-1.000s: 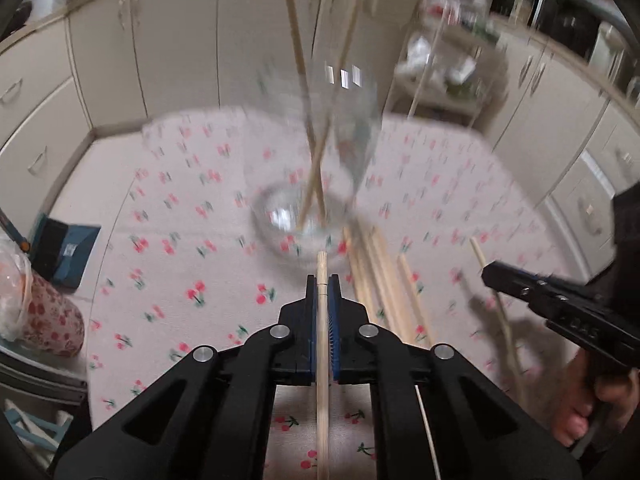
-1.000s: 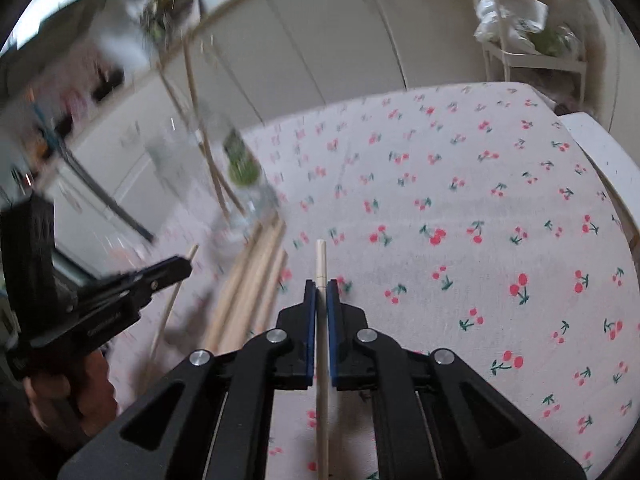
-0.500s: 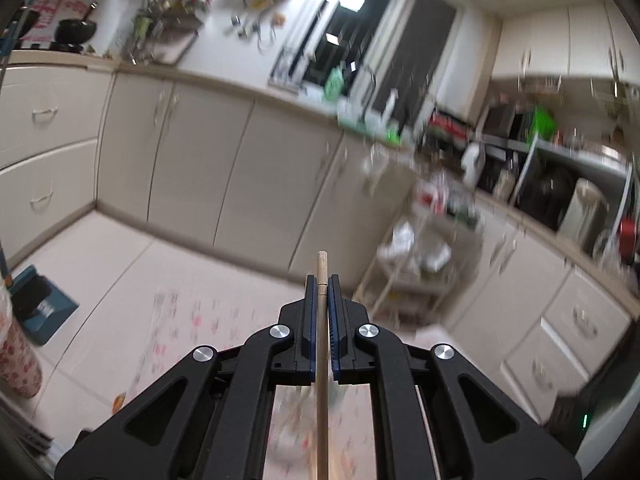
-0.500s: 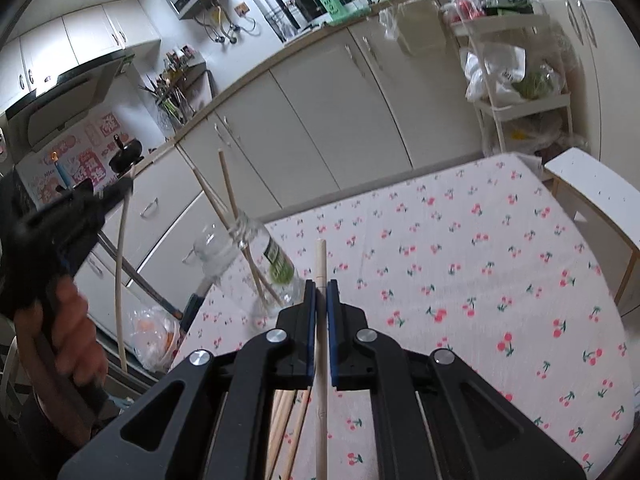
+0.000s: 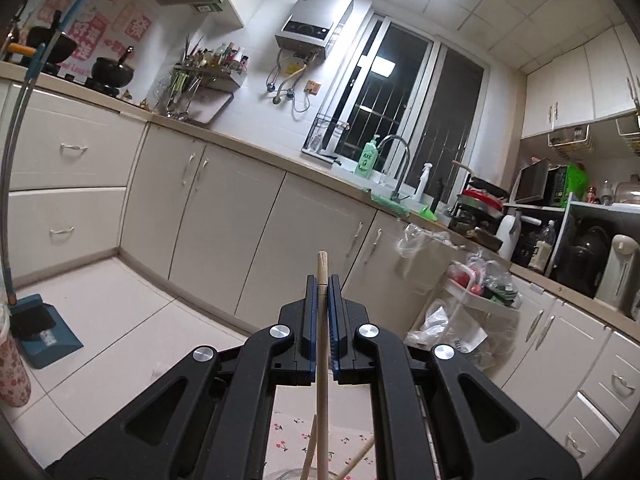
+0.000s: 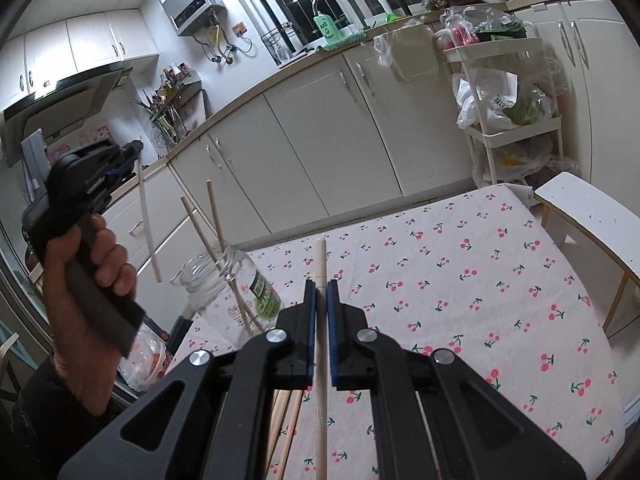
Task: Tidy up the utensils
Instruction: 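Raise both held sticks upright and bring them above the jar mouth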
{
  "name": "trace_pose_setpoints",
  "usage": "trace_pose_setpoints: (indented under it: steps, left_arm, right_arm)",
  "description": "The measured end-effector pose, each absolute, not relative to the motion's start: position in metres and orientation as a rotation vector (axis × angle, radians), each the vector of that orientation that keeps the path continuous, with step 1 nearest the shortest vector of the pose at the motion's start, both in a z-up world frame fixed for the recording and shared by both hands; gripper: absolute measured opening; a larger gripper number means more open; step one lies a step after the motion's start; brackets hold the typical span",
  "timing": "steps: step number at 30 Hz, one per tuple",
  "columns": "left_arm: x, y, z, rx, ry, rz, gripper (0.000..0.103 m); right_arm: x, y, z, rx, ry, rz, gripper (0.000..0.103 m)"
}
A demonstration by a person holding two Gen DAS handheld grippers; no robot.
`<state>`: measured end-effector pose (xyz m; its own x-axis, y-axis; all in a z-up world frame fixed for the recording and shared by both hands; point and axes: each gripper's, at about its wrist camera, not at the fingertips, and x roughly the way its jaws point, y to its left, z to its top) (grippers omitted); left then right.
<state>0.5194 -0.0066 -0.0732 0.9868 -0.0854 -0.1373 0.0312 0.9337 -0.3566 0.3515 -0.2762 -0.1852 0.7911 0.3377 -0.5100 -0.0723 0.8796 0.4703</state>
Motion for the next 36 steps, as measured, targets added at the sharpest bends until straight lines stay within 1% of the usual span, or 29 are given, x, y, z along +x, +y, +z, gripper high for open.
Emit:
trace_pose_setpoints:
  steps: [7,15,28,32,36]
  left_arm:
    - [0.522,-0.014,-0.084,-0.327,0.113,-0.012,0.005]
    - [0.521,-0.020,-0.103,-0.280,0.112,0.014,0.005]
    - [0.510,-0.013,-0.119,-0.262,0.124,0.013,0.005]
    - [0.509,-0.009,-0.114,-0.284,0.124,0.009,0.005]
    - [0.505,-0.006,-0.091,-0.317,0.059,0.005,0.005]
  right_arm:
    - [0.355,-0.277,-0.196,0.456,0.653,0.229,0.006]
    - [0.353,-0.277,-0.199,0.461,0.659,0.230,0.006]
    - [0.354,-0.279,-0.201,0.473,0.658,0.228,0.006]
    - [0.354,-0.279,-0.202,0.477,0.664,0.230,0.006]
    - [0.354,-0.279,-0.203,0.483,0.667,0.233,0.006]
